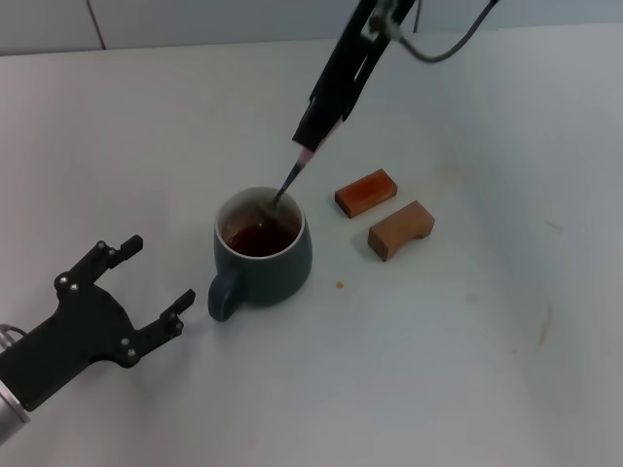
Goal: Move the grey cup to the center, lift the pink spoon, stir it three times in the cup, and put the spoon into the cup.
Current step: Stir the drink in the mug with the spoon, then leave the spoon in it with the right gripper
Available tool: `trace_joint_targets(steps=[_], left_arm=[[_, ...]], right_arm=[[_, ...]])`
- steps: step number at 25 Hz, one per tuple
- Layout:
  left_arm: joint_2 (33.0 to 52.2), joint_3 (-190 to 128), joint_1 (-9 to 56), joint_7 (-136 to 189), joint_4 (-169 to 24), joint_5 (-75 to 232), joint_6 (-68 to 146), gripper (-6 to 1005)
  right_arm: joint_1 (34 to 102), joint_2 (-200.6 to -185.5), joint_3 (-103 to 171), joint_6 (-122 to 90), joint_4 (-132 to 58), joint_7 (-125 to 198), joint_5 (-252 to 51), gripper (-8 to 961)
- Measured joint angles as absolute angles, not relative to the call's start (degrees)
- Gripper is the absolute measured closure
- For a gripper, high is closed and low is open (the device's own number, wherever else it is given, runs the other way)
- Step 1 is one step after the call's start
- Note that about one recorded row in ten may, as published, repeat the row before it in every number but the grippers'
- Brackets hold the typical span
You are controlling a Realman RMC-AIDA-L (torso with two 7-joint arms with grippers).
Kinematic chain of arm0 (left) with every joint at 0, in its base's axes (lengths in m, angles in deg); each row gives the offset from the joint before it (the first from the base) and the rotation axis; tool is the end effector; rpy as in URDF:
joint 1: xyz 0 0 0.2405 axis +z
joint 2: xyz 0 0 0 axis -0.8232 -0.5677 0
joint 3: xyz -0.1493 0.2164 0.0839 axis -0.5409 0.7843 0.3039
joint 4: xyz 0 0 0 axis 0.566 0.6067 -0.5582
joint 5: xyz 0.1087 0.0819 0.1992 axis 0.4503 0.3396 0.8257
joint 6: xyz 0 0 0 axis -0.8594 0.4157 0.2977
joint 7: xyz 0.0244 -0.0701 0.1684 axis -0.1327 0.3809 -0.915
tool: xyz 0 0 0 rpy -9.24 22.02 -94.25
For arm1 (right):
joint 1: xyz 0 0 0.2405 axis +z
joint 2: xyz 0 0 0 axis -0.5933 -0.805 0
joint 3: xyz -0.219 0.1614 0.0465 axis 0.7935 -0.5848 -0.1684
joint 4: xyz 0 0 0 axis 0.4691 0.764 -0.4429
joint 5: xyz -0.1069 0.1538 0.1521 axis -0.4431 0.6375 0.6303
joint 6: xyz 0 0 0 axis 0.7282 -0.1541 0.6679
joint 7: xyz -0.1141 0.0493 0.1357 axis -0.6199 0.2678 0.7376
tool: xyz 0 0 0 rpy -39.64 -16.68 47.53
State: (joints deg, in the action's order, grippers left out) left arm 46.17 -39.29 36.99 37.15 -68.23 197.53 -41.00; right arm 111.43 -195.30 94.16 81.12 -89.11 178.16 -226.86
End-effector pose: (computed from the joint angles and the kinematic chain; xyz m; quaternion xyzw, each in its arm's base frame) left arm -0.3623 0.2723 -0.0908 -0.8883 -0.0422 -0.2615 0.3751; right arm -0.0032 0.4368 -0.0360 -0.9622 0.1950 -0.1881 0.0280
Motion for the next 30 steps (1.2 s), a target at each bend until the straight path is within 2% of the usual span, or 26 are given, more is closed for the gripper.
trace_joint_targets(steps=[3,4,11,21,30], left_arm=[[46.17,-39.29,37.02,37.15,-68.24,197.53,-41.00,164],[46.17,-39.30,37.04,37.15,-68.27,197.53,-41.01,164],[46.21,-39.30,37.16,37.15,-68.24,197.53,-41.03,164],[46.26,-39.30,37.59,36.99,-68.22,197.53,-41.03,164],[46.26,-39.30,37.81,36.97,-68.29,197.53,-41.03,165]], right_arm=[[112.52,-196.30,94.34,79.18,-85.82,176.85,-228.42,834],[113.26,-197.14,94.38,77.87,-83.67,175.94,-229.75,834],[115.28,-199.19,95.14,74.00,-77.73,174.04,-233.12,834],[116.94,-199.79,98.00,69.98,-73.18,173.66,-230.74,835],[117.84,-199.43,99.19,65.94,-69.96,172.77,-231.48,835]])
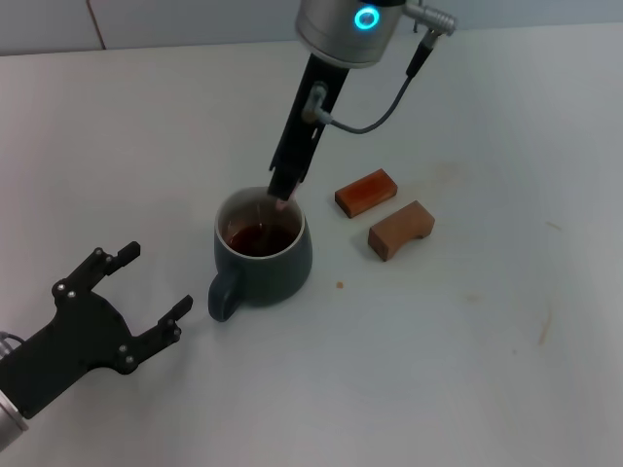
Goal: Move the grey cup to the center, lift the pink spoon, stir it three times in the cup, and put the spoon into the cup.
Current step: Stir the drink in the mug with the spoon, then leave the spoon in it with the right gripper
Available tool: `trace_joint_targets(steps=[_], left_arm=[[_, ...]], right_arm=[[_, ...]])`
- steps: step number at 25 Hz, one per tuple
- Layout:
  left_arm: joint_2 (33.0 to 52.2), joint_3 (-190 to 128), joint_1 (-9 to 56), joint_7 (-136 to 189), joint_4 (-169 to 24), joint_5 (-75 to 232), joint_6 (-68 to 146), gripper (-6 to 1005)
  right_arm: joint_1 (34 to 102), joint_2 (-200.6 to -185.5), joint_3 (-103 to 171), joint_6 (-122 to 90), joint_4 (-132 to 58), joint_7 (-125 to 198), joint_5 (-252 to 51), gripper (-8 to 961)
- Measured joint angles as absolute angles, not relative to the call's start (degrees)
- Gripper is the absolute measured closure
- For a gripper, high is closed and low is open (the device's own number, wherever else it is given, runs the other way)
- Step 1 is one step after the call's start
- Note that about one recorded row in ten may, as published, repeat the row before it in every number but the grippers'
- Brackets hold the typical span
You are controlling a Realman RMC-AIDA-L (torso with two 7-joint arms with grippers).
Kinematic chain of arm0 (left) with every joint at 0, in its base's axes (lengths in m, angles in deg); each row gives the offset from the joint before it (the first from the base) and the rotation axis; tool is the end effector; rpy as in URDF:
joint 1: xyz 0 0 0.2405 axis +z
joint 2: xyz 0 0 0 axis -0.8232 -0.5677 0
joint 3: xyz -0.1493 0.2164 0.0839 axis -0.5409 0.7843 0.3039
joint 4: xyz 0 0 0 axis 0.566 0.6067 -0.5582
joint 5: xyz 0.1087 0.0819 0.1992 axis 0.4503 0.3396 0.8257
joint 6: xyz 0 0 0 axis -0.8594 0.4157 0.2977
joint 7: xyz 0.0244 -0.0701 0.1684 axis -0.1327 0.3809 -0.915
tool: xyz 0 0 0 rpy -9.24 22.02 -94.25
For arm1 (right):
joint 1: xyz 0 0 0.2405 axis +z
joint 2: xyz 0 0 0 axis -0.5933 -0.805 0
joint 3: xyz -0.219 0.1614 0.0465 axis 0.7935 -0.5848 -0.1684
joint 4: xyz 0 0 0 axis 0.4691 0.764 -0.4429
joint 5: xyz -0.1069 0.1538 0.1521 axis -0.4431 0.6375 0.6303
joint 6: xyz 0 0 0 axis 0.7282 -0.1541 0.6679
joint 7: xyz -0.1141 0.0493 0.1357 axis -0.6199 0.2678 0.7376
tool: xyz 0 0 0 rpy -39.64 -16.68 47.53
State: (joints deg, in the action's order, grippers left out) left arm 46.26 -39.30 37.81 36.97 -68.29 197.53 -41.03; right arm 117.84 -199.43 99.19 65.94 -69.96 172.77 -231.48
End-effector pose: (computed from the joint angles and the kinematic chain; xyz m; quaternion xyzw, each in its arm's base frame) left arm -0.3654 0.2669 -0.0916 -0.8878 -0.0477 -0.2596 0.3770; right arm 0.0173 0.4456 -0.1134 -0.9559 0.1633 -0.2415 0.0356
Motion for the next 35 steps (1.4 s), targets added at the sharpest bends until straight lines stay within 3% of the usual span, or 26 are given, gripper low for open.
trace_joint_targets(steps=[35], left_arm=[[46.26,-38.59,38.29,36.98,-68.66,197.53,-41.03,165]], right_arm=[[118.44,-199.78,100.21,66.06,-71.20,173.46,-229.87,804]])
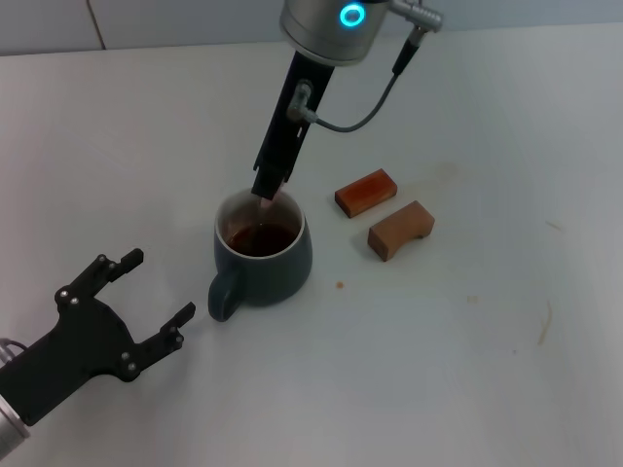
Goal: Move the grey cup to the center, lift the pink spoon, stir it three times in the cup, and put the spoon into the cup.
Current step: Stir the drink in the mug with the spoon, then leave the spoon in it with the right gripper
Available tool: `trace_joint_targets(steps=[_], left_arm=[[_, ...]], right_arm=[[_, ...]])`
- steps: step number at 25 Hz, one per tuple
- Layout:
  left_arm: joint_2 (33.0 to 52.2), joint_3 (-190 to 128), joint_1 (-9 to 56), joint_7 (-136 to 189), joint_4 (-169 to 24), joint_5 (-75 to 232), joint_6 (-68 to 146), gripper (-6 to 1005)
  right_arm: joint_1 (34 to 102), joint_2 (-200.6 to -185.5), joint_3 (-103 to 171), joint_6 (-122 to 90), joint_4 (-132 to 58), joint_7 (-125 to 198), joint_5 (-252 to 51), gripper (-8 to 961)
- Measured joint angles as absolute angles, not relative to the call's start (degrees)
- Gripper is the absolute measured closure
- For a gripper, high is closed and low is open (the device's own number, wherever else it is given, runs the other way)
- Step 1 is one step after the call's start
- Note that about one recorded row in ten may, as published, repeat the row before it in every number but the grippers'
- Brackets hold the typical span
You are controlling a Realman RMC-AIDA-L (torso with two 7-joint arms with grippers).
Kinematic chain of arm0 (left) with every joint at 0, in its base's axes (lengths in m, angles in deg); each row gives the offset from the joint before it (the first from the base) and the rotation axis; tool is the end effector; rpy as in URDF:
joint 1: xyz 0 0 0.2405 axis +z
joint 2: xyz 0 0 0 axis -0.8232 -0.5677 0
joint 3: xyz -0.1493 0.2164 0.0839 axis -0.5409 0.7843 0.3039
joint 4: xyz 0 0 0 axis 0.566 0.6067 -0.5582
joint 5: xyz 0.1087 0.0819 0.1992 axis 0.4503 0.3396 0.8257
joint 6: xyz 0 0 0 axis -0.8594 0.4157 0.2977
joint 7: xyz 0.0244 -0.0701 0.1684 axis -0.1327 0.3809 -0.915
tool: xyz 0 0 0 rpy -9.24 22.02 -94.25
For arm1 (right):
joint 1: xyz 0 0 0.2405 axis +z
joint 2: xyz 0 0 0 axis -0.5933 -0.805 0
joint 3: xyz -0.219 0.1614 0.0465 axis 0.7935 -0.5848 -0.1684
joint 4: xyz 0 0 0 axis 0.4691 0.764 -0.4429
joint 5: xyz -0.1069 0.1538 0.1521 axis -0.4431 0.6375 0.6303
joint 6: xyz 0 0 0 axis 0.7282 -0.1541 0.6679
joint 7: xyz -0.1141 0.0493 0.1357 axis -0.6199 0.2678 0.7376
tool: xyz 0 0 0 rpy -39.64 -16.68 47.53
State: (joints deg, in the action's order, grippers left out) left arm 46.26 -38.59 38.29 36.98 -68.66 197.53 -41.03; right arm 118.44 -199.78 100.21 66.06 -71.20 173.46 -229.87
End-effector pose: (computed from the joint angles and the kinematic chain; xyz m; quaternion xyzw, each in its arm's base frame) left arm -0.3658 0.2622 -0.0943 -0.8897 -0.0508 -0.2602 0.3718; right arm 0.0045 0.4411 -0.1171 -0.9596 0.1534 -0.2335 0.0320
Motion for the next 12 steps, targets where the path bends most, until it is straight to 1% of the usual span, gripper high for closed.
trace_joint_targets(steps=[6,12], left_arm=[[46.25,-38.59,38.51,36.97,-68.67,197.53,-41.03,165],[46.21,-38.54,38.54,36.42,-68.75,197.53,-41.03,164]], right_arm=[[118.40,-199.48,100.08,65.86,-71.26,174.25,-233.02,788],[118.38,-199.68,100.23,68.63,-71.04,174.48,-233.07,772]])
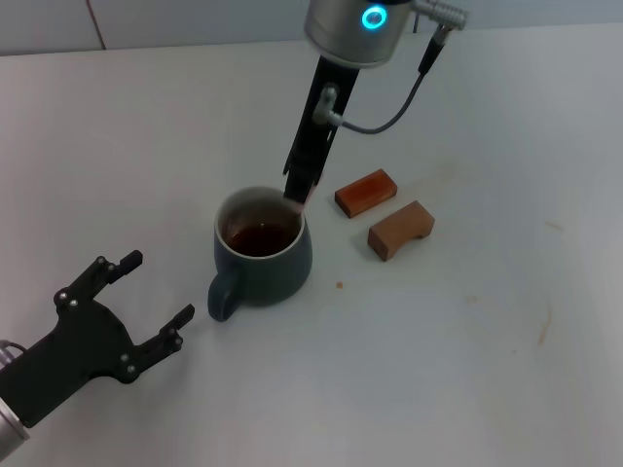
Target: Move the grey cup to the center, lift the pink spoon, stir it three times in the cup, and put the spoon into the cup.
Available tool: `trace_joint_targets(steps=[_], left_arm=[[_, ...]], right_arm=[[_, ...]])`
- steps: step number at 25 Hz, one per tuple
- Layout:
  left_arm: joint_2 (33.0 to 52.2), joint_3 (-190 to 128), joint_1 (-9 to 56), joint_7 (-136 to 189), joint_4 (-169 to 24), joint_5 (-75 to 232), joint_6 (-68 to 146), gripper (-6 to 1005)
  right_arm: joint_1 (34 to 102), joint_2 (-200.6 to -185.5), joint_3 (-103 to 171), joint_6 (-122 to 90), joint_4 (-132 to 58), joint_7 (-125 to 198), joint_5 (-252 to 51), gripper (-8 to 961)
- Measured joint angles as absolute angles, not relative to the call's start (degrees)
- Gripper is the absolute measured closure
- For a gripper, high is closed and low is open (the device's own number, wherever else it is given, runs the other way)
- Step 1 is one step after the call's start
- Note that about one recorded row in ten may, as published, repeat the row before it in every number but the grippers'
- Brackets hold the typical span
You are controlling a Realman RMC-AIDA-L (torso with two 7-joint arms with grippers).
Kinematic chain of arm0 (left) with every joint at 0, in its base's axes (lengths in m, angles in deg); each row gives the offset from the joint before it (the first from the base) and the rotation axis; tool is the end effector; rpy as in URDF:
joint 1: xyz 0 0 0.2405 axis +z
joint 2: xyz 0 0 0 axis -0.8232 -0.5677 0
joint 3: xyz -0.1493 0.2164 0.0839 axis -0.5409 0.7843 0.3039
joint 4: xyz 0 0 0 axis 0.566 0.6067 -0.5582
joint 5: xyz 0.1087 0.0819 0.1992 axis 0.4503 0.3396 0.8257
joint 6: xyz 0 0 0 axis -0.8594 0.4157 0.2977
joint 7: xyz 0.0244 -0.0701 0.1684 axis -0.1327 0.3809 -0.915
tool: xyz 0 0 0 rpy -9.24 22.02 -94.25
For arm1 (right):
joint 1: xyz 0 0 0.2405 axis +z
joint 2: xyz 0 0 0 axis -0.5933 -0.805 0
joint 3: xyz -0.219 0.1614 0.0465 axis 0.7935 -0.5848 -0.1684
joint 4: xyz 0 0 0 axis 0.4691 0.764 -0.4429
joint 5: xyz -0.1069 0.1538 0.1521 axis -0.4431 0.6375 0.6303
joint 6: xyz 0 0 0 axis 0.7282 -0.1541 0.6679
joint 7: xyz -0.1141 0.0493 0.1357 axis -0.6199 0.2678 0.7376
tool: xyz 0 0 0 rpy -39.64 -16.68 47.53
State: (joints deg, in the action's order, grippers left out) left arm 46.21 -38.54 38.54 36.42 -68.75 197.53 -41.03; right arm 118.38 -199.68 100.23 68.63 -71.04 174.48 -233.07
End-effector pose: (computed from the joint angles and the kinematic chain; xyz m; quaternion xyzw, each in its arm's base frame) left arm -0.3669 0.2605 -0.0943 -0.8899 -0.0484 -0.2579 0.3731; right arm 0.0172 0.4399 -0.1101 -0.9486 0.1637 -0.2686 0.0358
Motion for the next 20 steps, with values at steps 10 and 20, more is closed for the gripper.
trace_joint_targets(steps=[10,20], left_arm=[[46.26,-38.50,38.49,36.37,-68.84,197.53,-41.19,164],[46.25,-39.30,38.35,36.77,-68.92,197.12,-41.48,164]], right_arm=[[116.83,-199.84,100.29,66.37,-73.72,174.22,-228.85,745],[97.82,-199.68,101.28,67.89,-103.12,173.68,-221.81,474]])
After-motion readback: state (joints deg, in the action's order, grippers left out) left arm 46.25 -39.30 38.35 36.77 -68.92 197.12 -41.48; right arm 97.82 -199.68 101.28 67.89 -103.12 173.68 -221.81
